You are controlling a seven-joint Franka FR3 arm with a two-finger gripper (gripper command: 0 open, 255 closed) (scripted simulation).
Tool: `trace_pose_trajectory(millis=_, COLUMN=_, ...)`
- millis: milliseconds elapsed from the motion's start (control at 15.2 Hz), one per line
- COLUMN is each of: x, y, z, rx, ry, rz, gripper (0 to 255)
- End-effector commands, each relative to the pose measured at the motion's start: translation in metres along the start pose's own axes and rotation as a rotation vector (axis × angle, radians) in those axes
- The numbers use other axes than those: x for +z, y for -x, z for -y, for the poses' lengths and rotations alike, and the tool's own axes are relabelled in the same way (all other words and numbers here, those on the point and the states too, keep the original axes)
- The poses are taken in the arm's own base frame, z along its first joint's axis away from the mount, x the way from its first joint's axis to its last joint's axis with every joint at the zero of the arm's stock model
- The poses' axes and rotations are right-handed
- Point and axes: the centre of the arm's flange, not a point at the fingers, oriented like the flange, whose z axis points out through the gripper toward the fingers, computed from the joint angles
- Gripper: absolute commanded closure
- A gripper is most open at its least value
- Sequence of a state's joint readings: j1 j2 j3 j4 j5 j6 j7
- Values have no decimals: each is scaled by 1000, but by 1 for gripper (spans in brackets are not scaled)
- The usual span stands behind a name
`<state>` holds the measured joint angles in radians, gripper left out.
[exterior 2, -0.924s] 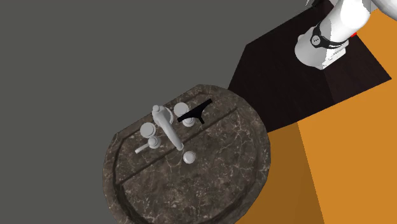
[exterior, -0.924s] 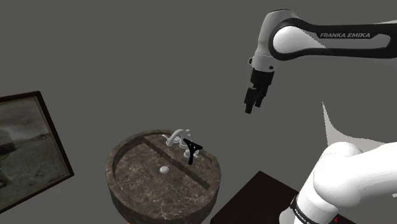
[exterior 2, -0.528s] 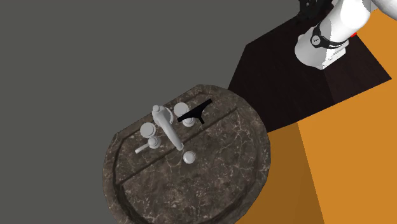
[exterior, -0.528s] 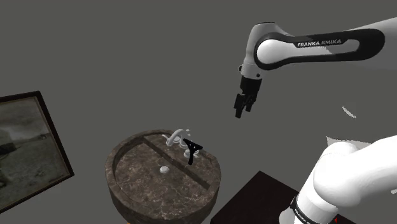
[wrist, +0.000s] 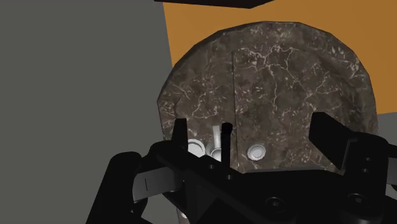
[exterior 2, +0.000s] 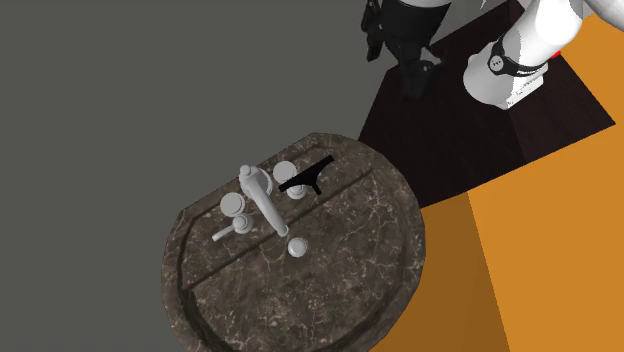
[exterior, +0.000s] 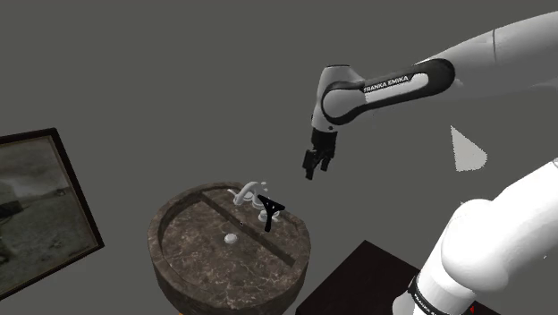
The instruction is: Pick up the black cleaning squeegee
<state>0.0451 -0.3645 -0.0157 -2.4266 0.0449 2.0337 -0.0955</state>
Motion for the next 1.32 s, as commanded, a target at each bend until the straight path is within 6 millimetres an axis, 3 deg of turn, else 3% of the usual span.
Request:
trace_pose_trajectory(millis=0, x=19, y=-21, z=-1, rx=1, ry=-6, rz=0, gripper=0)
trace_pose_trajectory(millis=1254, x=198, y=-189, z=7, rx=7, ry=-60, rz=19, gripper=0)
